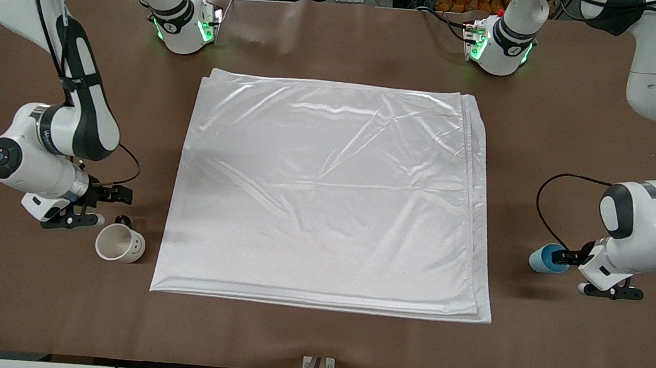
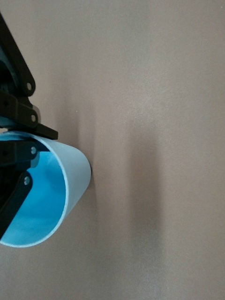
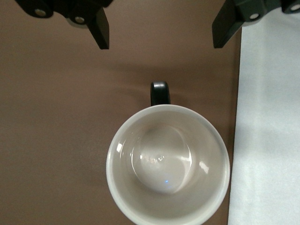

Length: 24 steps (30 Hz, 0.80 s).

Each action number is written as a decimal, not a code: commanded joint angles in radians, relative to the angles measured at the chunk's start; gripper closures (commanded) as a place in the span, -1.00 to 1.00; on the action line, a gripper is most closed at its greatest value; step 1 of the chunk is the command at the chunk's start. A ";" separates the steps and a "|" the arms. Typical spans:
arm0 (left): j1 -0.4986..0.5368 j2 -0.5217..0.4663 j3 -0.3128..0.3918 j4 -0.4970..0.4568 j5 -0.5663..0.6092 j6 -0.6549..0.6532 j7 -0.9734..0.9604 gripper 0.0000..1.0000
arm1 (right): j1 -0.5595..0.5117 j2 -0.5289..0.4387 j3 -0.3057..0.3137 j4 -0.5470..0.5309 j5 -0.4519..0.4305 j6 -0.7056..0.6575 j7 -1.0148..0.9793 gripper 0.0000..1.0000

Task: Place blue cup into white mug on cloth

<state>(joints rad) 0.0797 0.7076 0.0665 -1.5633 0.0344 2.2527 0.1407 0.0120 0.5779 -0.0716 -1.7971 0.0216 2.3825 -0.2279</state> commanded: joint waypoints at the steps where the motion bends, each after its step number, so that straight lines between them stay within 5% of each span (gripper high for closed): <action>1: 0.009 -0.011 -0.005 0.008 0.007 0.004 0.005 1.00 | -0.007 0.033 0.010 0.058 0.024 -0.008 -0.014 -0.47; 12: 0.000 -0.092 -0.010 0.008 -0.001 -0.044 -0.003 1.00 | -0.006 0.048 0.012 0.074 0.041 -0.008 -0.010 0.10; 21: -0.006 -0.154 -0.014 0.008 -0.059 -0.133 -0.033 1.00 | -0.004 0.046 0.041 0.110 0.041 -0.022 -0.011 1.00; 24: -0.008 -0.164 -0.037 0.008 -0.059 -0.153 -0.067 1.00 | 0.012 0.025 0.059 0.137 0.038 -0.071 -0.008 1.00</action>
<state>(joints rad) 0.0755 0.5837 0.0527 -1.5393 -0.0017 2.1417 0.1193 0.0123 0.6108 -0.0448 -1.7301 0.0393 2.3781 -0.2278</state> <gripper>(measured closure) 0.952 0.811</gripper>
